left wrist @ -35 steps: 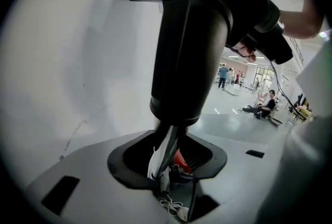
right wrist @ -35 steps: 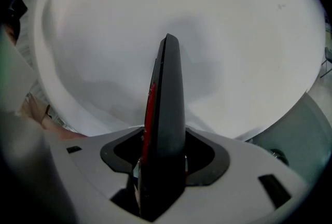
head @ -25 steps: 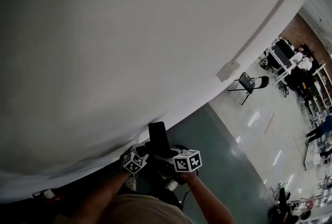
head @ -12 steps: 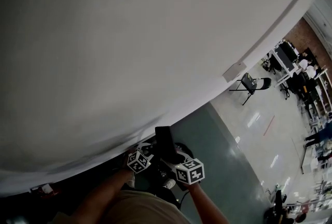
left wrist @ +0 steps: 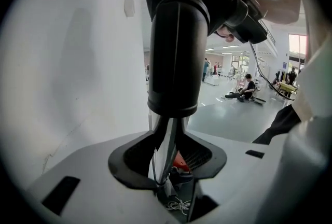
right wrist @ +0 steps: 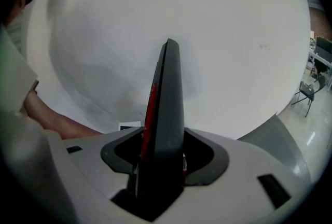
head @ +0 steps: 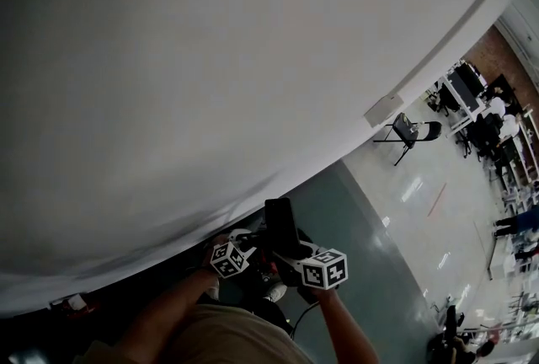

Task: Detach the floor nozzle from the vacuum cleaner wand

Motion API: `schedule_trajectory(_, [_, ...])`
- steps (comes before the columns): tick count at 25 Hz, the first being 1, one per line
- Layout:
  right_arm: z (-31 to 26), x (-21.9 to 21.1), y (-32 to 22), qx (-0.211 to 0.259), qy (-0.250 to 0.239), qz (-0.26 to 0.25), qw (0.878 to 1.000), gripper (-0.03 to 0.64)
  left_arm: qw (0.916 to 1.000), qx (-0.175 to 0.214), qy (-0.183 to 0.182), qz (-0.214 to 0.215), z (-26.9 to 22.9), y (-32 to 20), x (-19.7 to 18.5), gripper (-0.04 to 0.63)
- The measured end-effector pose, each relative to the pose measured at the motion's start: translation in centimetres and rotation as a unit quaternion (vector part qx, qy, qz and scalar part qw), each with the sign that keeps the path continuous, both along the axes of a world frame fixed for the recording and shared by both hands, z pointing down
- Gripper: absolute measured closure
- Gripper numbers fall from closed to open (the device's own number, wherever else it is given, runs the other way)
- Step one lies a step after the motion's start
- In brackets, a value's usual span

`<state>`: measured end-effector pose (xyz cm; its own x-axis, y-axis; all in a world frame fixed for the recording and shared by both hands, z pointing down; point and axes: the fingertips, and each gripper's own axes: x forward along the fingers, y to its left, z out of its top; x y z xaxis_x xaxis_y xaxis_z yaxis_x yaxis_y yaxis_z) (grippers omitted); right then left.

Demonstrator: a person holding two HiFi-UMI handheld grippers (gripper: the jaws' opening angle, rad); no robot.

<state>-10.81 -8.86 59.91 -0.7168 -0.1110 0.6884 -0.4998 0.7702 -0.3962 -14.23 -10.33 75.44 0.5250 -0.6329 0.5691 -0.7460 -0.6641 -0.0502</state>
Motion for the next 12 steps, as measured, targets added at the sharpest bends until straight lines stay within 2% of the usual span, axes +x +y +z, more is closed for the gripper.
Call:
schedule_trajectory(5, [-0.2,-0.3,1.9,0.055,0.019,0.018,0.998,0.383,0.9998,0.002,-0.008,0.017,-0.1,0.2,0.1,0.437])
schedule_trajectory(8, [0.1,-0.1,1.2,0.031,0.011,0.008,0.999,0.383,0.9999,0.002,-0.005,0.010,0.0,0.4,0.0,0.437])
schedule_trajectory(10, [0.1,0.3,0.2,-0.001,-0.004,0.007,1.000,0.383,0.9998,0.002,-0.008,0.020,0.0,0.5,0.1,0.437])
schedule_trajectory(12, [0.0,0.6,0.1,-0.007,-0.009,0.010,1.000,0.383,0.9992,0.003,-0.016,0.037,0.1,0.6,0.3,0.437])
